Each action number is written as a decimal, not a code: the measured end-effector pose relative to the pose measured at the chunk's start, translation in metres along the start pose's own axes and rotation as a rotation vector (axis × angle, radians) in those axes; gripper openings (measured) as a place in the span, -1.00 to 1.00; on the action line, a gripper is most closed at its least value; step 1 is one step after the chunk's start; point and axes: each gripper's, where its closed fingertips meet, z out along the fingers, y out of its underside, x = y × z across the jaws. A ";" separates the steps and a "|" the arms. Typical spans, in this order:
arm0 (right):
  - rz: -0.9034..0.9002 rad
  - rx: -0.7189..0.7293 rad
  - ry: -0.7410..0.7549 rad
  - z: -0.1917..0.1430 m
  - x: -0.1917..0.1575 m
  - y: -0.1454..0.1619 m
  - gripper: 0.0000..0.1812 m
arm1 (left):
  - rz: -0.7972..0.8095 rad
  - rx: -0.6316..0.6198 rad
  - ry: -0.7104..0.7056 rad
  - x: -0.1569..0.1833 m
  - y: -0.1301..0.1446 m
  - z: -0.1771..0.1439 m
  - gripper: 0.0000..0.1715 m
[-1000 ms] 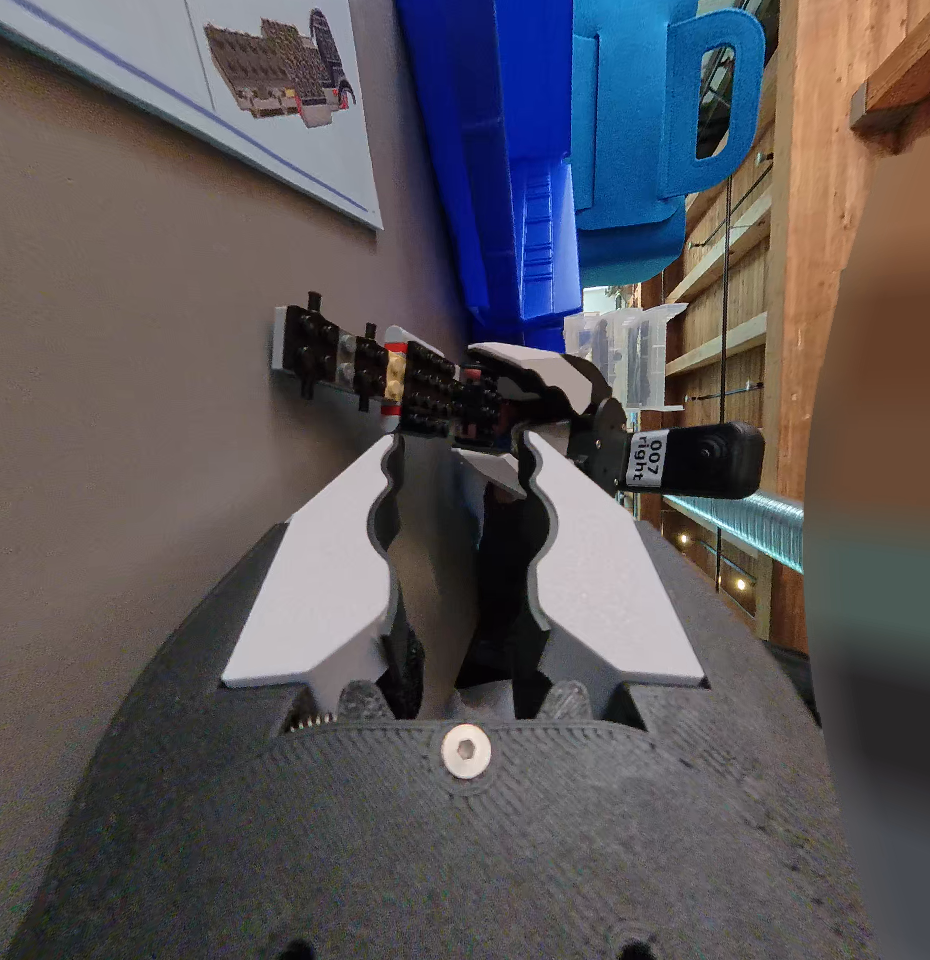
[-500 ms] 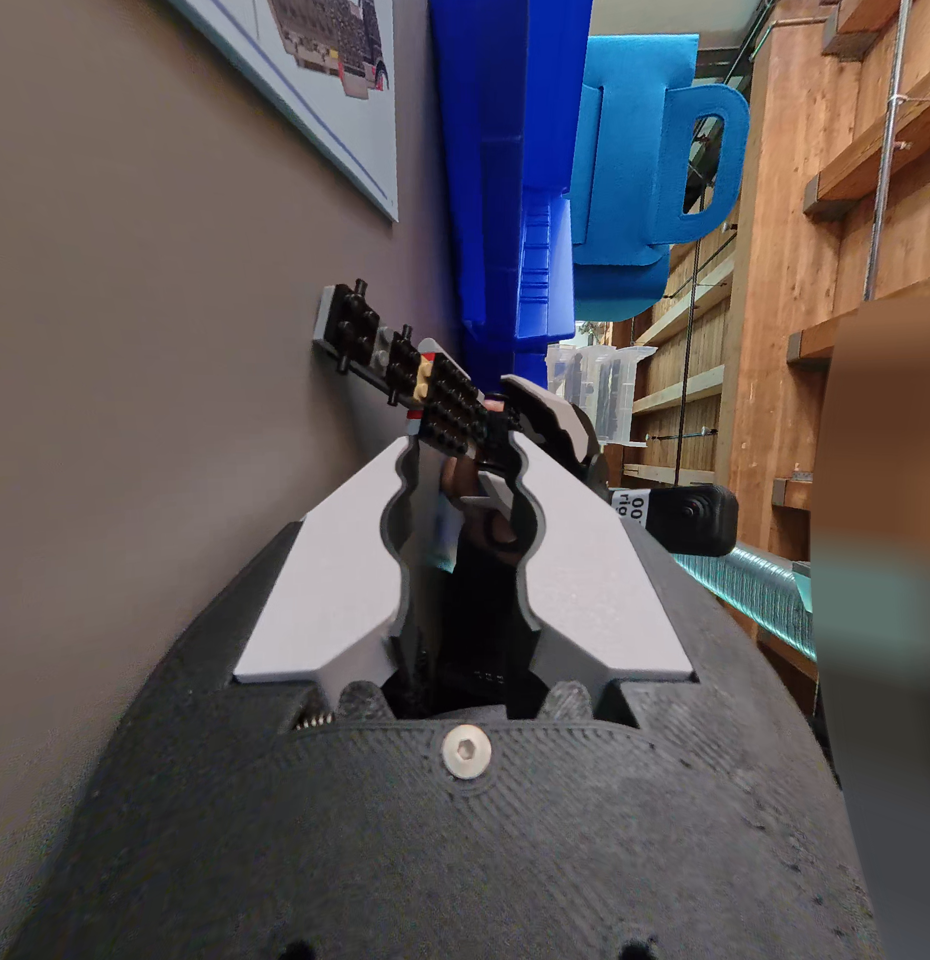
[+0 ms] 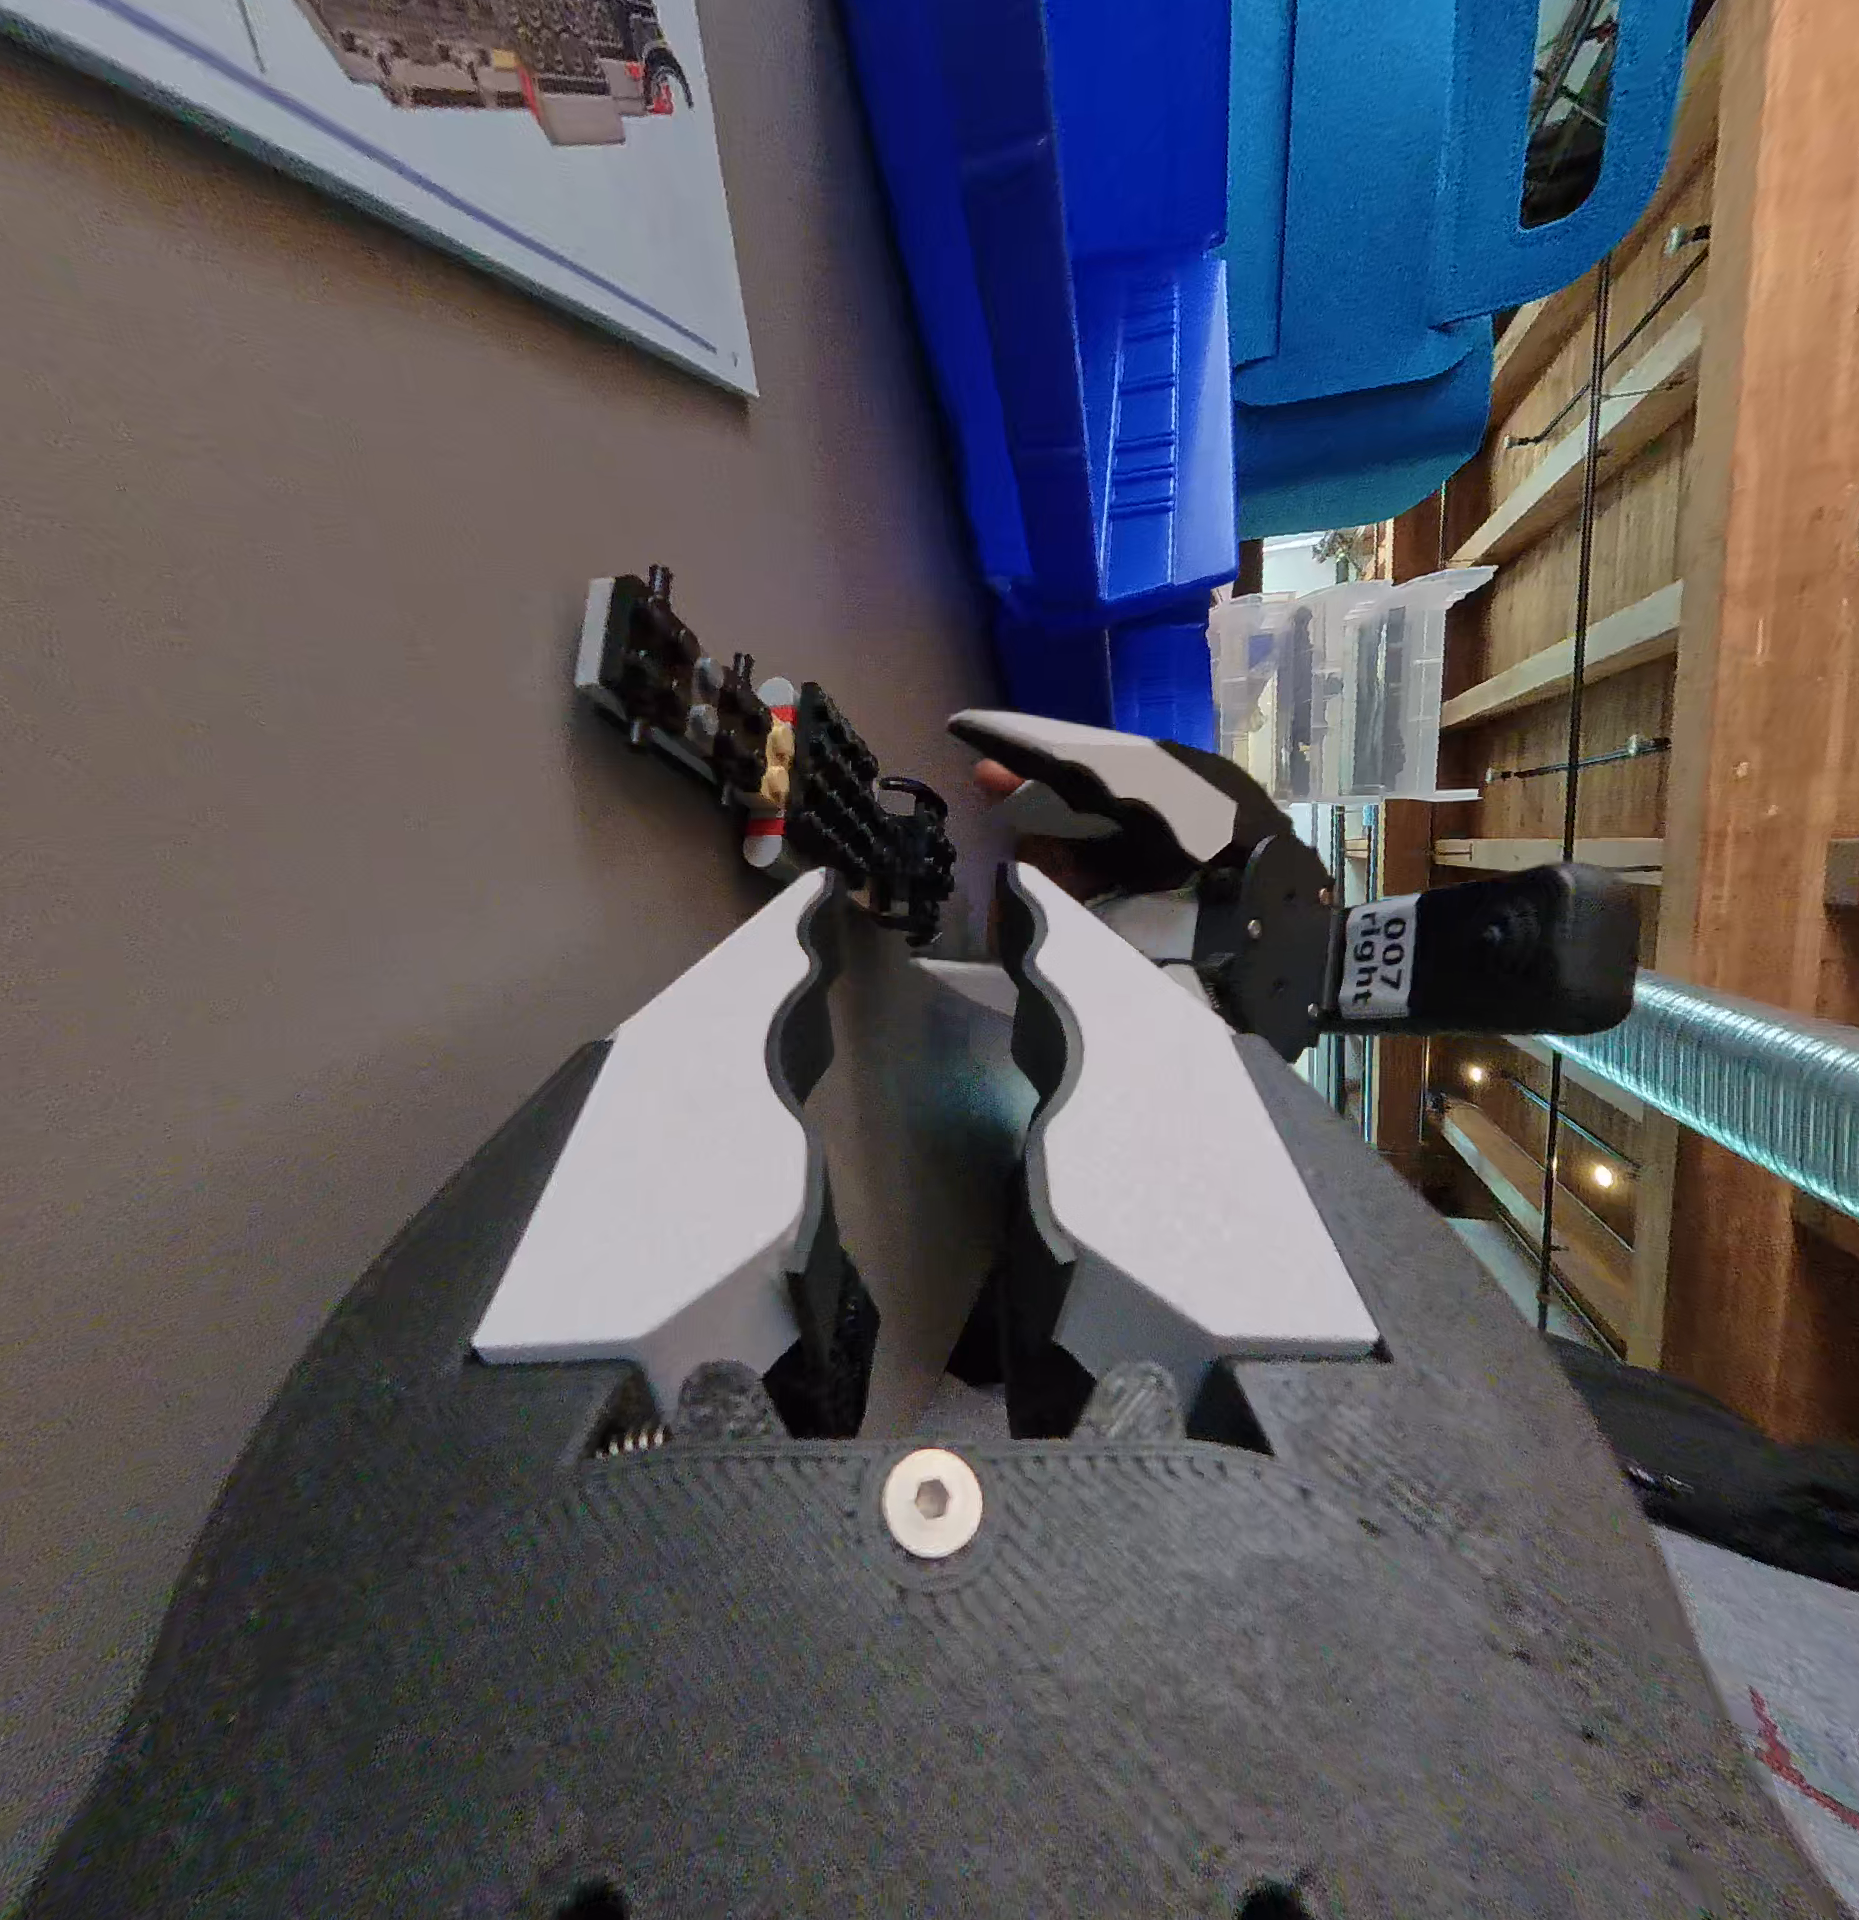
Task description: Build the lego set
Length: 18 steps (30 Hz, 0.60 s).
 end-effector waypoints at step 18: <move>-0.049 -0.104 -0.066 0.042 -0.006 -0.013 -0.53 | -0.042 0.054 0.069 -0.001 -0.002 -0.020 -0.67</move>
